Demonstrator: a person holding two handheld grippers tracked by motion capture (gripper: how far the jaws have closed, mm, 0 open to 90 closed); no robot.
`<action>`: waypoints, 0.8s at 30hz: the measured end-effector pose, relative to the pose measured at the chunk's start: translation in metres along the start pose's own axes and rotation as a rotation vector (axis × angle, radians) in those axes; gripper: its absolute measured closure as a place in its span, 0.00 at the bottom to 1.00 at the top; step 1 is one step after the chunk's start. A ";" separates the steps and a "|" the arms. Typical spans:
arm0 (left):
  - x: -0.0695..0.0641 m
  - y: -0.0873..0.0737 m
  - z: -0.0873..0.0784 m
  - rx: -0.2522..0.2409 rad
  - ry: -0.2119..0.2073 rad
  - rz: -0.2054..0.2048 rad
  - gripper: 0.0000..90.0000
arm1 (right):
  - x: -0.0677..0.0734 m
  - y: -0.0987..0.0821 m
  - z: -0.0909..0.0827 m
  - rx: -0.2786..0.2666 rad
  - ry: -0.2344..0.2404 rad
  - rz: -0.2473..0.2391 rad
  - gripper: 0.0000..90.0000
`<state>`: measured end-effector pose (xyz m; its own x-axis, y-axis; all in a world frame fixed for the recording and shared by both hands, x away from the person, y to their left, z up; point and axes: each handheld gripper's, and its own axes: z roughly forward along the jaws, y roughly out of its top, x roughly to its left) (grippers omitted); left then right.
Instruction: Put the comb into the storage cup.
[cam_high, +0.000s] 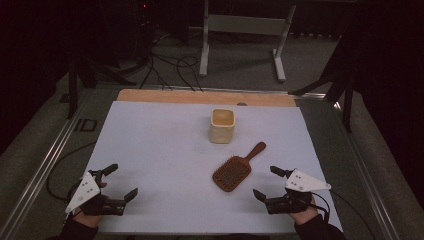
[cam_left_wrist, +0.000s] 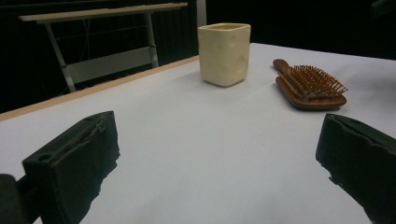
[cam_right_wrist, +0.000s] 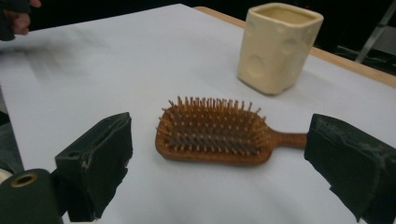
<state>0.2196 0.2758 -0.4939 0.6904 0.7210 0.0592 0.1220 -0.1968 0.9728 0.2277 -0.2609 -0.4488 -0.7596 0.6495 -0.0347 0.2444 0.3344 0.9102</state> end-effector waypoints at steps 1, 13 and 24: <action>0.000 0.000 0.000 -0.002 0.001 -0.001 0.00 | 0.000 0.000 0.000 0.000 0.000 0.000 0.09; 0.000 0.001 -0.002 -0.008 0.002 -0.002 0.00 | -0.012 0.030 0.000 -0.025 0.009 -0.045 0.09; 0.000 0.001 -0.002 -0.009 0.005 -0.002 0.00 | -0.032 0.052 0.007 -0.036 0.013 -0.058 0.09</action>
<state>0.2182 0.2769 -0.4927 0.6863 0.7249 0.0583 0.1173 -0.1894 0.9749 0.2688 -0.2594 -0.4030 -0.7795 0.6209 -0.0829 0.1777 0.3461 0.9212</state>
